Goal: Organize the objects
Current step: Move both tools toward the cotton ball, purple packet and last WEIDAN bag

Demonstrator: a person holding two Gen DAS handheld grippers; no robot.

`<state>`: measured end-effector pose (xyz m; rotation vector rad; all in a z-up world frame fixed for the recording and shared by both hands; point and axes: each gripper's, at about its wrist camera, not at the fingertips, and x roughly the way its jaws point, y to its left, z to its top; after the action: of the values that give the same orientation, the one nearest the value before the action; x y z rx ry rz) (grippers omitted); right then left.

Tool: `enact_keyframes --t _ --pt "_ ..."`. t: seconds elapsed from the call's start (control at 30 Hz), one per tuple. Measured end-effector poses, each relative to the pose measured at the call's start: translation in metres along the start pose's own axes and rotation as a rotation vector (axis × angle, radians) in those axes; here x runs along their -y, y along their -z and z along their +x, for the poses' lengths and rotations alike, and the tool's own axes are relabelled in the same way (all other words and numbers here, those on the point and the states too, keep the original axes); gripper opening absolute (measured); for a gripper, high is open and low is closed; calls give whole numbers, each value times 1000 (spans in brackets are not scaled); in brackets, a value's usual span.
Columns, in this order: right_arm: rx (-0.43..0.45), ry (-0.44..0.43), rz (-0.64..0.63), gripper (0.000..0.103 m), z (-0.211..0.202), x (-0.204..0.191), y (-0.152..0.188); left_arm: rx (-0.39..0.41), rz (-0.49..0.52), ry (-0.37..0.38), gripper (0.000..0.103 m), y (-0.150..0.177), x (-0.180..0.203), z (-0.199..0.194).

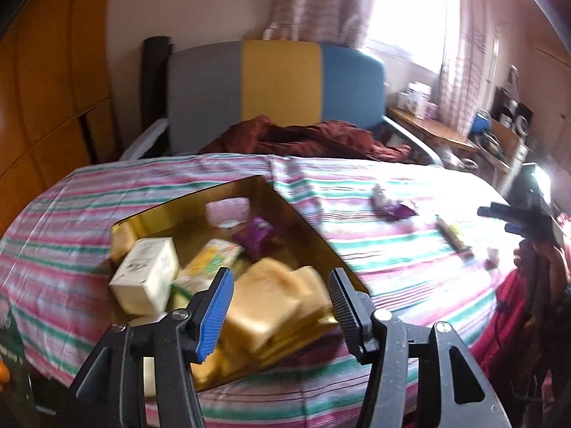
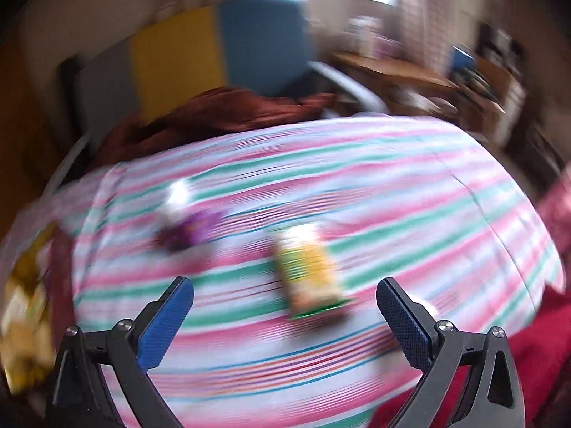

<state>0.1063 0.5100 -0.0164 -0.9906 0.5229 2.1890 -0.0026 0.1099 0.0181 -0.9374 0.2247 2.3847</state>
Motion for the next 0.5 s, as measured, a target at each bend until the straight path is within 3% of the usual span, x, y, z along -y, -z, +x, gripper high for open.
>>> enact_keyframes --t 0.13,0.23,0.5 --pt "-2 -35 275 103 8 56 -1 -24 75 51 56 -9 34 12" --pt "54 -83 407 103 0 78 1 -50 134 97 57 -15 61 25" --pt "43 -143 425 103 3 75 2 -166 173 220 57 -39 117 65"
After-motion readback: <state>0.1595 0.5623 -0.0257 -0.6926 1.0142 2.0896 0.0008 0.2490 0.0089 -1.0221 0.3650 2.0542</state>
